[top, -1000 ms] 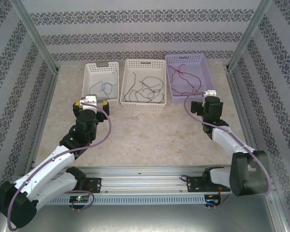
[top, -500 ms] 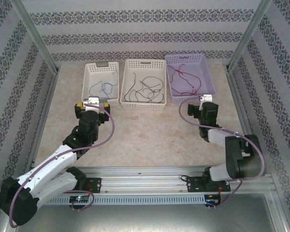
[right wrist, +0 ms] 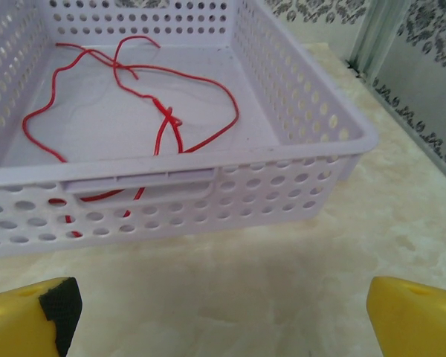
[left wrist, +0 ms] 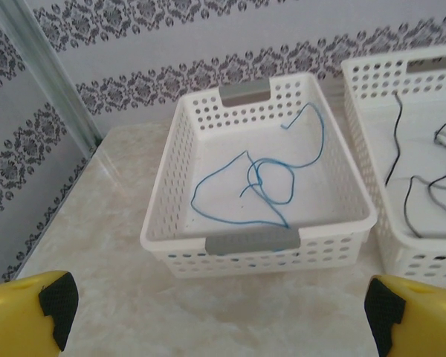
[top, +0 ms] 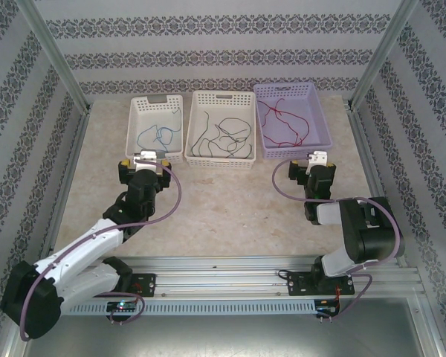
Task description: Untangle the cables
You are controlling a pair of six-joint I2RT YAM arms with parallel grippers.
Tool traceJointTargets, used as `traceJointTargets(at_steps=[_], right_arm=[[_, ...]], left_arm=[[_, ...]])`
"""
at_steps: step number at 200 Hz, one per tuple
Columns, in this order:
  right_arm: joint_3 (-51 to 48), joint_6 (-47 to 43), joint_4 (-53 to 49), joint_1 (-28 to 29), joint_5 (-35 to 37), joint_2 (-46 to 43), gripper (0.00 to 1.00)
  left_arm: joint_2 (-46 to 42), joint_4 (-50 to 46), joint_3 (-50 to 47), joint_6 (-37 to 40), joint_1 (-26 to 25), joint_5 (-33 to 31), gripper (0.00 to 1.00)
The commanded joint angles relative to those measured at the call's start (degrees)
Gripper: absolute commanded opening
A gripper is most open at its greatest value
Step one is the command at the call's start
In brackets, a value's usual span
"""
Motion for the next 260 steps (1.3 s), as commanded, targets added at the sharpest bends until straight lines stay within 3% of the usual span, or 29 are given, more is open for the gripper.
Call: traceJointTargets(at_steps=[1, 27, 35, 68, 107, 142, 165, 195, 233, 260], right_arm=[[-0.78, -0.94, 5.04, 1.68, 3.39, -0.24, 0.98], [-3.07, -1.34, 6.92, 2.13, 3.82, -0.34, 0.98], [-3.81, -1.40, 8.63, 2.39, 4.30, -0.19, 0.98], [-5.76, -1.47, 12.18, 2.53, 4.78, -0.08, 0.98], [-3.48, -1.04, 8.36, 2.02, 4.56, 0.09, 0.98], [-2.20, -0.09, 5.44, 0.91, 2.80, -0.15, 0.98], [-2.06, 0.42, 4.91, 0.27, 1.84, -0.25, 0.98], [-2.01, 0.51, 4.82, 0.20, 1.81, -0.25, 0.98], [-1.92, 0.54, 4.64, 0.18, 1.75, -0.25, 0.98], [-1.75, 0.59, 4.37, 0.08, 1.61, -0.22, 0.98]], left_arm=[[2.99, 0.91, -1.07, -1.33, -0.70, -2.43, 1.00], [6.91, 6.06, -3.70, -2.50, 0.59, -4.13, 1.00], [7.11, 3.78, -2.91, -4.22, 1.67, -4.33, 1.00], [6.80, 6.80, -3.87, -1.56, 6.75, -0.59, 1.00], [10.82, 13.14, -6.34, 3.36, 14.06, 4.02, 1.00], [15.37, 20.94, -7.57, 0.90, 18.94, 8.49, 1.00], [20.33, 25.22, -7.81, 1.10, 20.40, 8.84, 1.00], [24.43, 34.34, -8.39, 2.46, 21.54, 13.95, 1.00], [31.19, 42.66, -8.26, 3.09, 21.96, 11.96, 1.00], [31.41, 39.12, -6.52, 2.02, 23.77, 16.01, 1.00]])
